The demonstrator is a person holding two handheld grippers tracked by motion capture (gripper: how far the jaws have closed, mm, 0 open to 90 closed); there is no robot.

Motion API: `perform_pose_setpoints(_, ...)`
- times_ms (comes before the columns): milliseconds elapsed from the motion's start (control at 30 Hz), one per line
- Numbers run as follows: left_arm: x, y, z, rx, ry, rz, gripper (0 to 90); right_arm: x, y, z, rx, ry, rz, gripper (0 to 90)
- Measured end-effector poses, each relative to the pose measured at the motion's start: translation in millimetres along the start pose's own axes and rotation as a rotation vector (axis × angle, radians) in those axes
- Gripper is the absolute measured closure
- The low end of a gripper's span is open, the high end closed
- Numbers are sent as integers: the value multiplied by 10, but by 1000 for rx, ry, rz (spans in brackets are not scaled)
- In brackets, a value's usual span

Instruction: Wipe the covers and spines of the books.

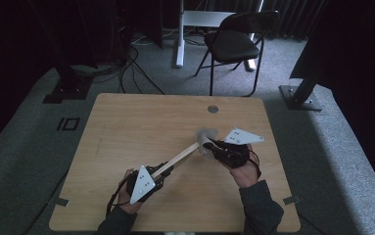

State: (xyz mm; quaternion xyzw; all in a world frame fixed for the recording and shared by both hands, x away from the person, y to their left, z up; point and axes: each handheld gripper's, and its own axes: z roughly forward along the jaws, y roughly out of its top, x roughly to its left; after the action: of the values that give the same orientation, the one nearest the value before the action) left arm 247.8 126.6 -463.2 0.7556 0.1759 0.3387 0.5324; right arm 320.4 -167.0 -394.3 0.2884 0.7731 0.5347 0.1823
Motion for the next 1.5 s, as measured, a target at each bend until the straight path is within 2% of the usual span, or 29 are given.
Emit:
perform_pose_setpoints(167, -39, 2, 12, 15, 14, 38, 778, 3, 14, -6, 3, 0, -6, 849)
perform_pose_setpoints(433, -83, 4, 28, 27, 27, 78, 778, 7, 28, -13, 6, 1, -15, 849)
perform_pose_setpoints(800, -181, 5, 63, 64, 59, 182, 777, 33, 61, -8, 8, 10, -33, 849)
perform_pose_setpoints(1300, -274, 15, 72, 72, 117, 271, 780, 26, 78, -21, 12, 10, -40, 849)
perform_pose_setpoints(1500, -298, 15, 77, 76, 129, 295, 780, 22, 89, -19, 16, 8, -44, 849)
